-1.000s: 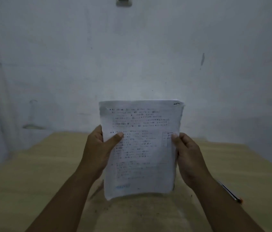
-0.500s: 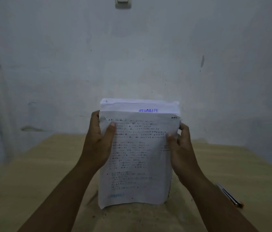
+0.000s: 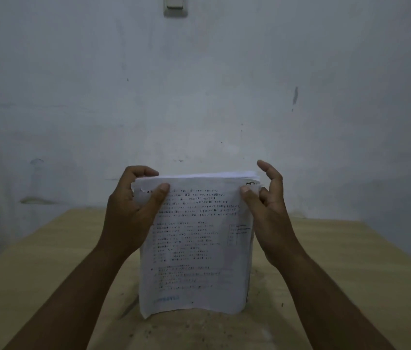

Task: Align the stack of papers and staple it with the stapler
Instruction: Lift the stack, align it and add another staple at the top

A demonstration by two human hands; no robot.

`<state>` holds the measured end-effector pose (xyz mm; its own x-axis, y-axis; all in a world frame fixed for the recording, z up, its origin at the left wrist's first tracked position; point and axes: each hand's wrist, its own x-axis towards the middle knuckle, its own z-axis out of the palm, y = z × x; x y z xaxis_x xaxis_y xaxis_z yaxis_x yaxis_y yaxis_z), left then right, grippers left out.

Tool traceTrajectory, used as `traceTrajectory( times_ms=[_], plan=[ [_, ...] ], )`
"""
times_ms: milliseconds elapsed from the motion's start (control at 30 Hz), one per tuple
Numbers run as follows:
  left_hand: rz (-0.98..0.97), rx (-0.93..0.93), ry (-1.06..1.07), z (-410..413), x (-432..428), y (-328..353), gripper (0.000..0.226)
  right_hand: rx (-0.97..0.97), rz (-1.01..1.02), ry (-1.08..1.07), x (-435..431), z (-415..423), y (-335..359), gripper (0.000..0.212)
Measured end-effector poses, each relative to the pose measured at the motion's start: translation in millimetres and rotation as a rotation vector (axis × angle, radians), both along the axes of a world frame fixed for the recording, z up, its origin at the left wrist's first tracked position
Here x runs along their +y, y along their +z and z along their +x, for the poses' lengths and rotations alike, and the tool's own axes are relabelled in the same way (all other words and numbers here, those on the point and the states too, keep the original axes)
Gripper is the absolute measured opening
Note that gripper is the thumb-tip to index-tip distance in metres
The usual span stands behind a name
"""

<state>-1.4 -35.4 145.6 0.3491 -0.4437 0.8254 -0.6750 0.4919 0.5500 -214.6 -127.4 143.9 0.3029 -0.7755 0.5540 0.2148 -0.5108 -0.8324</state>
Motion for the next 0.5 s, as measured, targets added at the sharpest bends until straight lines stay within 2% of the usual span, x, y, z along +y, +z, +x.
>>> traceTrajectory(
  times_ms=[67, 200, 267, 367, 500],
  plan=[
    [0.011, 0.02, 0.009, -1, 1, 0, 0.038, 0.018, -0.031, 0.029, 0, -1, 0, 0.047],
    [0.005, 0.129, -0.008, -5, 4, 3, 0.049, -0.002, -0.051, -0.01, -1, -1, 3, 0.031],
    [0.05, 0.209, -0.049, -5, 4, 3, 0.057, -0.021, -0.036, -0.029, -2, -1, 3, 0.038],
    [0.144, 0.42, -0.28, 2, 2, 2, 0.066, -0.037, 0.008, -0.009, -3, 0, 3, 0.05],
    [0.172, 0.603, -0.489, 7, 0, -6, 0.07, -0.066, 0.013, 0.002, -3, 3, -1, 0.029]
  ],
)
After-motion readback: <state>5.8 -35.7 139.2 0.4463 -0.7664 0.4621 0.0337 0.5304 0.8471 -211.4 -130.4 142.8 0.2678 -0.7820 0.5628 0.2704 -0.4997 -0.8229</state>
